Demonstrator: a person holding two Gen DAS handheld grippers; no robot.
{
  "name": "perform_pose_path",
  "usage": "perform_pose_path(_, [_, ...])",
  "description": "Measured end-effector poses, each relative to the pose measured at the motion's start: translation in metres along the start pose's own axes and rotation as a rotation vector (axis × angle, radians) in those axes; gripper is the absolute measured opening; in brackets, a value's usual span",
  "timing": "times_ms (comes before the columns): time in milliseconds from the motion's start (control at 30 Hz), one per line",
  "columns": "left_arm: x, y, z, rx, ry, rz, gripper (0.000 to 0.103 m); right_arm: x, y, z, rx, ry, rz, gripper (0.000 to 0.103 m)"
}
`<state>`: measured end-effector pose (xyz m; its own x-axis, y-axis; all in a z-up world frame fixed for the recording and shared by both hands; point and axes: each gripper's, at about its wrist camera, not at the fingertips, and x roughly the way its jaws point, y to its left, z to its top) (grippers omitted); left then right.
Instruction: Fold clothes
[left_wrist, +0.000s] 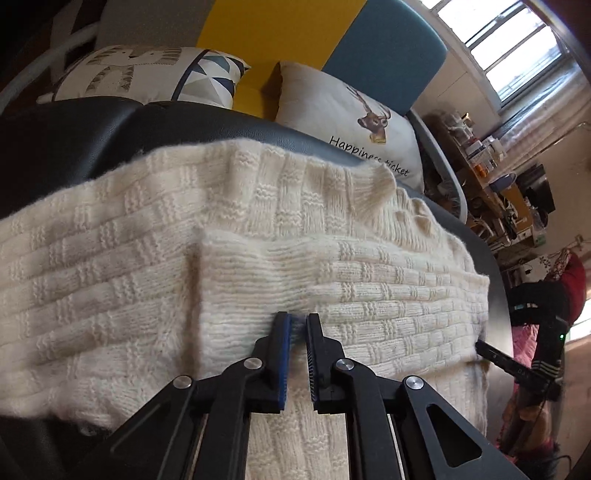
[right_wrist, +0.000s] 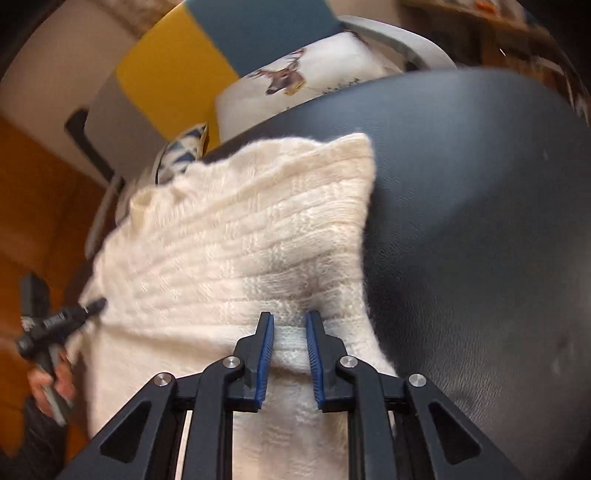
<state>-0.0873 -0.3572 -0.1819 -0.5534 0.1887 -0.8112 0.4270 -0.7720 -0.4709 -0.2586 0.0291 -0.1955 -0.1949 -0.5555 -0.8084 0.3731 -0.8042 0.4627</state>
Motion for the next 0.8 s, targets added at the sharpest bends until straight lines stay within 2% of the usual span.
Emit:
perform_pose_path(67, [-0.01,-0.003,0.001,-0.018,-0.011,-0.011,0.01,-0.01,0.007,0.005,-0.002,-0.042,0.008,0.021])
perform_pose_path(167, [-0.027,-0.018,0.0,0.037,-0.053,-0.007,0.01,-0.014,0.033,0.026,-0.063,-0.105,-0.009,0.024])
perform_pose_path(267, [-0.026,-0.031,0.001,0.096,-0.055,0.019,0.011,0.004,0.05,0.053,-0.109,-0.129,-0.137,0.025])
perform_pose_path(400, [-0.009,-0.018,0.006,0.061,-0.006,0.085,0.011,0.039,0.039,0.073,-0.114,-0.051,-0.287,0.025])
perform_pose_path(467, [-0.004,-0.008,0.005,0.045,0.005,0.082,0.011,0.048,0.035,0.073,-0.13,-0.036,-0.293,0.025])
perform_pose_path(567, [-0.006,-0.003,0.005,0.048,0.006,0.063,0.011,0.042,0.03,0.075,-0.109,-0.031,-0.248,0.025])
perform_pose_path(733, [-0.029,-0.013,0.002,0.081,-0.065,0.013,0.011,0.016,0.043,0.066,-0.122,-0.089,-0.168,0.025])
perform_pose_path(800, [-0.028,-0.012,0.002,0.096,-0.066,0.042,0.011,0.021,0.05,0.061,-0.152,-0.06,-0.146,0.025])
